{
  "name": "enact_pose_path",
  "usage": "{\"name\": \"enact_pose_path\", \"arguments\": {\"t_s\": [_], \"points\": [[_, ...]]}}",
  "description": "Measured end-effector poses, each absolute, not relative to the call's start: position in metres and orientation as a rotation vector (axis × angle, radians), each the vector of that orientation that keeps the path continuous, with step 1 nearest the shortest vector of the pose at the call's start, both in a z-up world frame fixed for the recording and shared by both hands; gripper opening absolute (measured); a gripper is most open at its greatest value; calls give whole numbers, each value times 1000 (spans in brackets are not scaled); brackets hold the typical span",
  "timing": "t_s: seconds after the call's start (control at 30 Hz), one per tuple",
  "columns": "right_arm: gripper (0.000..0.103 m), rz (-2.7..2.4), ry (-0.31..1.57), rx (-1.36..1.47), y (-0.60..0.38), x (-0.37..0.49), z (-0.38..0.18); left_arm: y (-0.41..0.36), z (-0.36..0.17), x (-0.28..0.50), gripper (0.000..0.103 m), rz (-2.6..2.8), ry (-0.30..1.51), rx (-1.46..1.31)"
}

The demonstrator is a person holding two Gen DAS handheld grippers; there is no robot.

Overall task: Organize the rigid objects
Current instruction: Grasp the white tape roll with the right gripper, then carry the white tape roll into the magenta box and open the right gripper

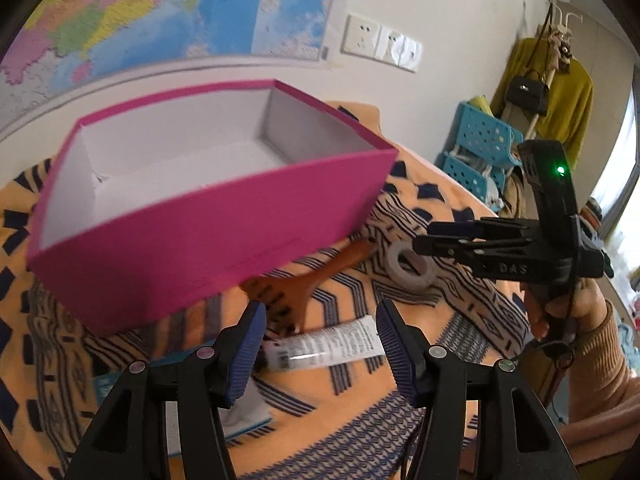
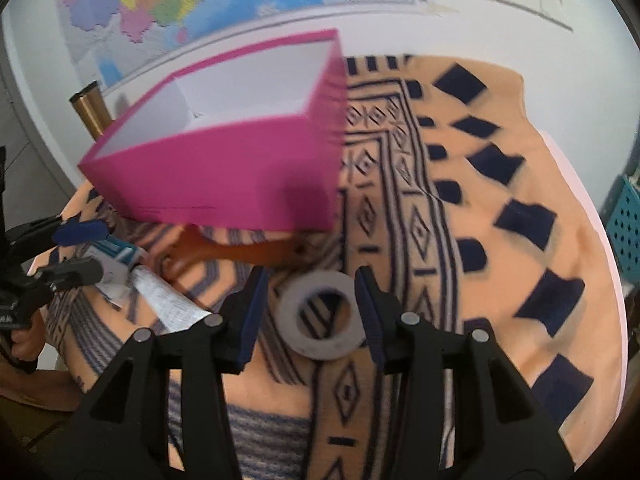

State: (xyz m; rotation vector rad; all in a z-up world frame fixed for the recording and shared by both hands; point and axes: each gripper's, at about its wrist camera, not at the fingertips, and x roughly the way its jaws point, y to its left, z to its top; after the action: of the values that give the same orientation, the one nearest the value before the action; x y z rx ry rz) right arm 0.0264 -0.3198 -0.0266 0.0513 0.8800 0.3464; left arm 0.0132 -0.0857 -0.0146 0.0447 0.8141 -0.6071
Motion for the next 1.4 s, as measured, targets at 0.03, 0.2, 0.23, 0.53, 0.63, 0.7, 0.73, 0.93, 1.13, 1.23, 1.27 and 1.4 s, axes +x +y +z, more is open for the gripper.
{"name": "enact_pose_path", "arguments": {"t_s": [0.03,0.2,0.23,0.53,0.63,0.7,0.73,0.93,1.13,1.23,1.27,1.4], "points": [[47,336,890,56,-324,28,-30,-89,-17,14,58,-609,821,47],[47,318,936,71,-335,33,-47,-99,-22,14,58,-634,841,47],[47,318,943,75,-336,34,-50,-100,-23,14,58,-636,843,50],[35,325,948,39,-333,37,-56,-113,-30,16,56,-652,871,63],[26,322,945,17,-331,36,-56,-118,-32,17,55,-666,880,62],[18,316,945,10,-331,35,-57,-121,-33,17,54,-674,885,67],[18,317,944,11,-331,34,-57,-123,-34,17,53,-678,888,68],[17,332,921,46,-332,25,-49,-132,-39,20,48,-714,914,64],[17,395,867,82,-321,9,-30,-136,-41,22,43,-755,936,32],[17,441,847,88,-310,4,-23,-134,-39,24,39,-752,935,16],[17,454,842,89,-306,3,-21,-133,-38,24,38,-752,932,7],[17,499,820,104,-293,4,-13,-123,-29,26,31,-746,918,-23]]}}
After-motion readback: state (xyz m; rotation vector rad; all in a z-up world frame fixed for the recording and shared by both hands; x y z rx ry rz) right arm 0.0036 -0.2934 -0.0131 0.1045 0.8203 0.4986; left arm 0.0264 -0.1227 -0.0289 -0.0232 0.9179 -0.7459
